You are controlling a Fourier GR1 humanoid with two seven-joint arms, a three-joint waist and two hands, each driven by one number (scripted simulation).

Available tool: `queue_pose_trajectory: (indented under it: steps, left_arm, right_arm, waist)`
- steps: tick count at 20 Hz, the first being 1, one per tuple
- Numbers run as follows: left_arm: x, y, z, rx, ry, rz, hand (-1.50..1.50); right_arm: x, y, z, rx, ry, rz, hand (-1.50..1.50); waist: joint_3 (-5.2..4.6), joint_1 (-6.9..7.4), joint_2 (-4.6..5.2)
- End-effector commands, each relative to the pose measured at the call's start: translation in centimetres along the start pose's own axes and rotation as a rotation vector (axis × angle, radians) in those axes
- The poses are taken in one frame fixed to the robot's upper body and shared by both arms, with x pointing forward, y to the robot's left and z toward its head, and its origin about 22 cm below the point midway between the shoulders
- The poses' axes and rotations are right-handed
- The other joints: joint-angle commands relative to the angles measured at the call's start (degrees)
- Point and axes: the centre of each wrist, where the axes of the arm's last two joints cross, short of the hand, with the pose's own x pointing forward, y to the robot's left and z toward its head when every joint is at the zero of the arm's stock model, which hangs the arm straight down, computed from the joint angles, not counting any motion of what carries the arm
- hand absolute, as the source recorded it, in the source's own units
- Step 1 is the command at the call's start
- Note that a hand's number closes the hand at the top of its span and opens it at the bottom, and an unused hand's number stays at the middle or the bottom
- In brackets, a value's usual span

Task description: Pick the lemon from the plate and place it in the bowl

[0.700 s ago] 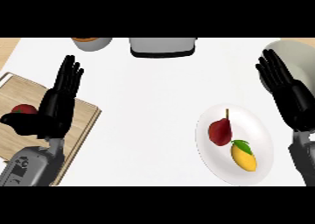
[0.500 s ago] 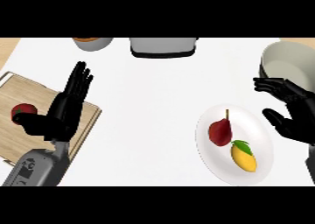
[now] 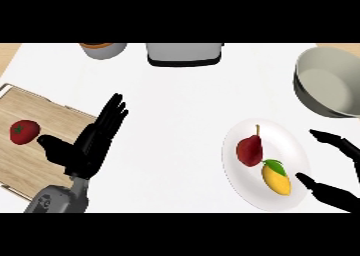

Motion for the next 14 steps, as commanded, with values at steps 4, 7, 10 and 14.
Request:
queue_pose_trajectory:
  steps: [4,7,10,14]
  left_arm:
    - [-0.7,1.0,0.0,-0.038,0.031,0.004,0.0]
    - [-0.2,-0.1,0.4,-0.026,0.031,0.009,0.0]
    - [-0.3,-1.3,-0.2,-0.055,0.025,0.012,0.0]
    - [0.0,-1.6,-0.7,-0.071,0.046,0.018,0.0]
  right_arm:
    - [3.3,0.1,3.5,0.143,-0.054,0.356,-1.5]
    - [5.2,-1.5,3.1,0.137,0.059,0.571,-1.5]
    - [7.8,-0.4,3.4,0.176,0.184,0.647,-1.5]
    - [11.4,-0.2,2.0,0.265,0.325,0.727,-1.5]
  waist:
    - [-0.21,0.48,0.1]
    - [-0.32,1.0,-0.08]
    - [-0.29,1.28,0.19]
    - [-0.26,2.59,0.5]
